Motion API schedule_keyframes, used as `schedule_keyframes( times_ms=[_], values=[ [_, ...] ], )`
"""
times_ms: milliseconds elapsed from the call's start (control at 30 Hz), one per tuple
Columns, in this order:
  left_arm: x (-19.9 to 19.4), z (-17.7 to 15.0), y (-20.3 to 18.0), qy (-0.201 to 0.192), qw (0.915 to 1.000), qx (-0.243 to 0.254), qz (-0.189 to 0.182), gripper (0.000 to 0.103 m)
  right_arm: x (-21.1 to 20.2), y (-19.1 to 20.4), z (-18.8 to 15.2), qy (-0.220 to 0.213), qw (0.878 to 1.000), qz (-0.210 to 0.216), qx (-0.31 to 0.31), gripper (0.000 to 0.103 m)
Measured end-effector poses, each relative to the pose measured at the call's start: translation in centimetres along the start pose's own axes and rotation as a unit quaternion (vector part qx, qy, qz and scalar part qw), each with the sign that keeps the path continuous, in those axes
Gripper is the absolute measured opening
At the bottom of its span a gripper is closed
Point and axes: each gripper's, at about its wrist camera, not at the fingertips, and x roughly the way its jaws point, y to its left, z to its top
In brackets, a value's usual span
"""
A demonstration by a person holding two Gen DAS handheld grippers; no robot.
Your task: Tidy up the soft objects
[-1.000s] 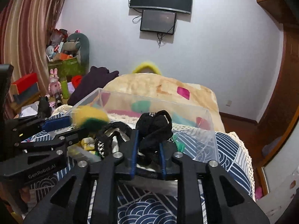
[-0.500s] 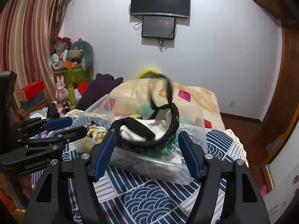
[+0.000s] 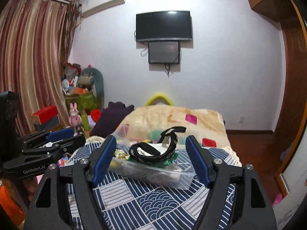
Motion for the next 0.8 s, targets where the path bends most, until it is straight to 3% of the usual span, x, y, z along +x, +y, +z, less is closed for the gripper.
schedule_keyframes(
  times_ms=[167, 300, 400, 800],
  values=[
    [-2.0, 0.1, -0.8, -0.023, 0.9997, 0.009, 0.0, 0.069, -1.4, 0.5, -0.1, -0.021, 1.0, -0.003, -0.007, 0.083],
    [-3.4, 0.1, -1.1, -0.041, 0.9991, 0.009, 0.003, 0.086, -2.0, 0.7, -0.3, -0.035, 0.999, -0.013, -0.004, 0.103],
    [-4.3, -0.1, -1.1, -0.057, 0.9983, 0.006, 0.012, 0.098, -2.3, 0.7, -0.6, -0.041, 0.999, -0.013, 0.001, 0.103],
    [-5.1, -0.8, -1.8, -0.071, 0.997, 0.021, 0.019, 0.101, -3.0, 1.2, -1.6, -0.046, 0.999, -0.017, -0.003, 0.103]
  ],
)
